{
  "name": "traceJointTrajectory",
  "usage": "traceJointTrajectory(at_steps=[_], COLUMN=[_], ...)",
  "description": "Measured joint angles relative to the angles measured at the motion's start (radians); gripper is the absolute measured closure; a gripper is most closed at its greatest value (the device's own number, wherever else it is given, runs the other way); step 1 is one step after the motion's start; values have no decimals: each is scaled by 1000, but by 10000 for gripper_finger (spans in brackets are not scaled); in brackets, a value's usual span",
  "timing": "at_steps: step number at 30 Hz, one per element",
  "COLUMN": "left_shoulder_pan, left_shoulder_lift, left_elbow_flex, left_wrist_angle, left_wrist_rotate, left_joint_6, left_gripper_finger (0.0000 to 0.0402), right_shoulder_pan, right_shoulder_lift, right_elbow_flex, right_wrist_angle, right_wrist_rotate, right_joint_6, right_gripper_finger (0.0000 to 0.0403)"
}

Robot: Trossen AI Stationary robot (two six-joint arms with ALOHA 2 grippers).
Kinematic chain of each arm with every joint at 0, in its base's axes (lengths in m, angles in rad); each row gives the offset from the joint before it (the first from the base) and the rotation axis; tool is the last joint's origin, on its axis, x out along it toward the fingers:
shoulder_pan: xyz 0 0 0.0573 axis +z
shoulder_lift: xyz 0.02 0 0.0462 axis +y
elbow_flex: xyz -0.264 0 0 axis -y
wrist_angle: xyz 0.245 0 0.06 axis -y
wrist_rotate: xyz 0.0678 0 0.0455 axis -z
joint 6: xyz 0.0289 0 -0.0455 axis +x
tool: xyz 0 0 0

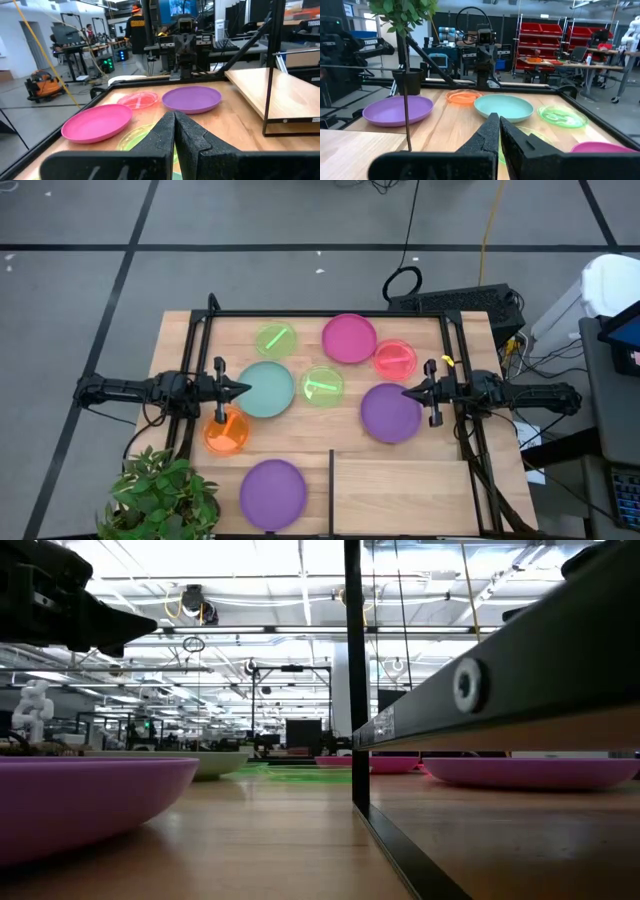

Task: Place and stack plates onto a shelf
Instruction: Put the right purple plate on the shelf

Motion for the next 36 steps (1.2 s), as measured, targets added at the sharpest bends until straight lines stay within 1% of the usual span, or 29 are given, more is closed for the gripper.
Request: traceJointTrajectory(at_steps=[6,10,13,17,23,26,30,33,36], left_shoulder_pan=[0,0,0,0,0,0,0,0,0], left_shoulder_lift=[0,0,0,0,0,0,0,0,0], left_elbow_flex=[0,0,0,0,0,0,0,0,0], left_wrist_angle=[0,0,0,0,0,0,1,0,0], left_wrist_rotate=[0,0,-1,-1,-2,-3,-2,-3,-2], left_joint_6=[-13,-11,-11,-10,-16,-33,-34,-35,-36], left_gripper_finger=[385,385,385,385,385,385,385,385,385], right_shoulder_pan=[0,0,0,0,0,0,0,0,0], right_shoulder_lift=[69,153,241,381,588,669,747,794,845], right_elbow_flex=[60,149,256,442,708,796,874,963,1056], right_wrist_angle=[-5,-16,-75,-178,-347,-397,-439,-552,-693], right_wrist_rotate=[2,3,32,80,83,83,82,91,139], right_joint_6=[2,9,25,25,28,57,77,113,175], right_gripper_finger=[403,403,403,403,403,403,403,403,403])
